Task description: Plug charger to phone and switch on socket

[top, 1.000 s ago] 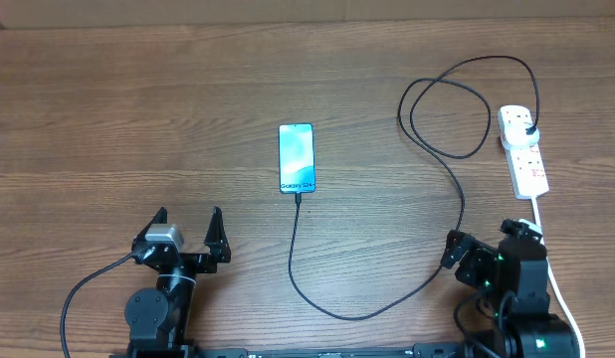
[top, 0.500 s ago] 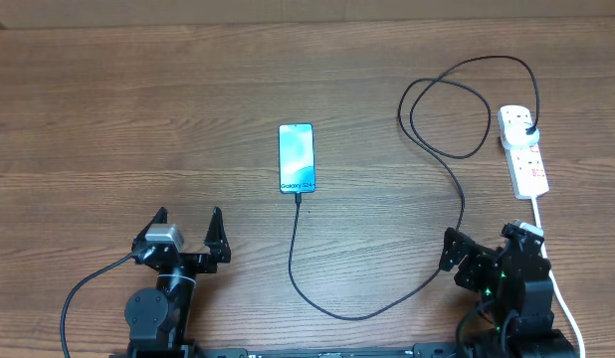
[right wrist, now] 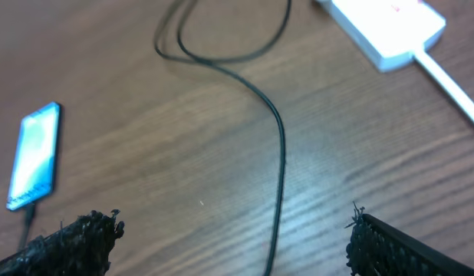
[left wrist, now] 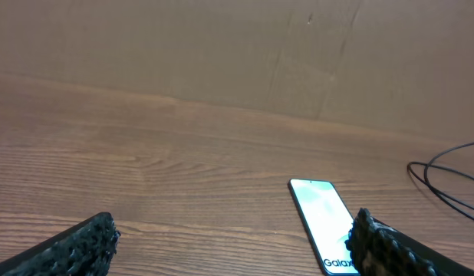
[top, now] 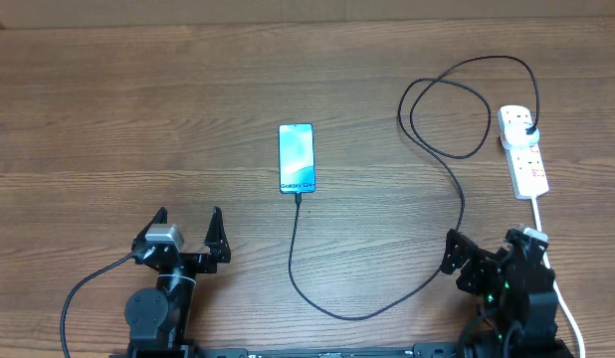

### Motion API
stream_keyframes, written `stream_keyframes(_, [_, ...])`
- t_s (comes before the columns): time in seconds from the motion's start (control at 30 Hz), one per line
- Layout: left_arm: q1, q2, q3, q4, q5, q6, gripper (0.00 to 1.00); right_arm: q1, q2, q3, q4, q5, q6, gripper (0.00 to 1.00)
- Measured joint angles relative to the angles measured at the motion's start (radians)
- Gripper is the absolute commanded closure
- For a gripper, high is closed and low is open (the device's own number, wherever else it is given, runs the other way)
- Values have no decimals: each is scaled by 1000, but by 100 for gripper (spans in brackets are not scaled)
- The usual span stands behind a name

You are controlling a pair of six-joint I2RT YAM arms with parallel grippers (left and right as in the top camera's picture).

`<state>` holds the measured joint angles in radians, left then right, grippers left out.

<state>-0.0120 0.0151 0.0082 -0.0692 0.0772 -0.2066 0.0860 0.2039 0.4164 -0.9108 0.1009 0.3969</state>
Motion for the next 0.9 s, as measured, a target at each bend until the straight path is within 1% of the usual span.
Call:
stream_keyframes(0.13, [0,0,0,0,0,0,1,0,-77,0,1,0,0,0])
stream_keyframes(0.57, [0,0,0,0,0,0,1,0,-189,0,-27,0,0,0])
stream_keyframes(0.9, [0,0,0,0,0,0,0,0,-189,0,-51,0,0,0])
